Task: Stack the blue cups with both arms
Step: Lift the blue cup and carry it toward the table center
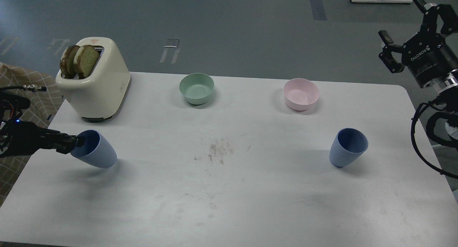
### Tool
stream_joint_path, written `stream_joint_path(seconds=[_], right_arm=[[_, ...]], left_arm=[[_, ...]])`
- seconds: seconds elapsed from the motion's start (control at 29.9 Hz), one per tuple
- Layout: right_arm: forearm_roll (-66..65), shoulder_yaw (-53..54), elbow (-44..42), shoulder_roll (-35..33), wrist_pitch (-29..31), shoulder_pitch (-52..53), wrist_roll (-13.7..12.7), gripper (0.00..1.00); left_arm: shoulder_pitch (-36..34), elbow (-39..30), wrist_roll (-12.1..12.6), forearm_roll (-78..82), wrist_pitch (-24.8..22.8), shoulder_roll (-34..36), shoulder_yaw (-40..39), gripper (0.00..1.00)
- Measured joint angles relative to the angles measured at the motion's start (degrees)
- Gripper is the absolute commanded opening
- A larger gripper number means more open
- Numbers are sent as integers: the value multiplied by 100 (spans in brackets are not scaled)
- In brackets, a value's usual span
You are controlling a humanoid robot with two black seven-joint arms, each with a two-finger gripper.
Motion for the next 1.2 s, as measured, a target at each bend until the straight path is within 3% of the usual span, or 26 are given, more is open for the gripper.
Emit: stream_joint_path(seconds=[0.23, 0.37, 0.53, 0.94, 1.2], right_arm=[[-53, -27, 42, -27, 0, 592, 0, 99], [-83, -80, 39, -39, 0, 901, -14, 99], [-128, -185, 70, -40, 0, 1180, -19, 99], [-283, -526, 135, -34, 0, 1837, -20, 99], [-355, -809, 174, -14, 1, 2059, -21, 99]], left_arm=[[-891, -667, -1, 499, -121, -315, 23, 0], [-1320, -778, 4, 751, -419, -944, 31, 0], [-1837, -806, 189, 826, -585, -1753, 51, 0], [-2528, -405, 407, 1498, -594, -3727, 130, 0], [-2765, 279, 475, 1609, -594, -4701, 755, 0]])
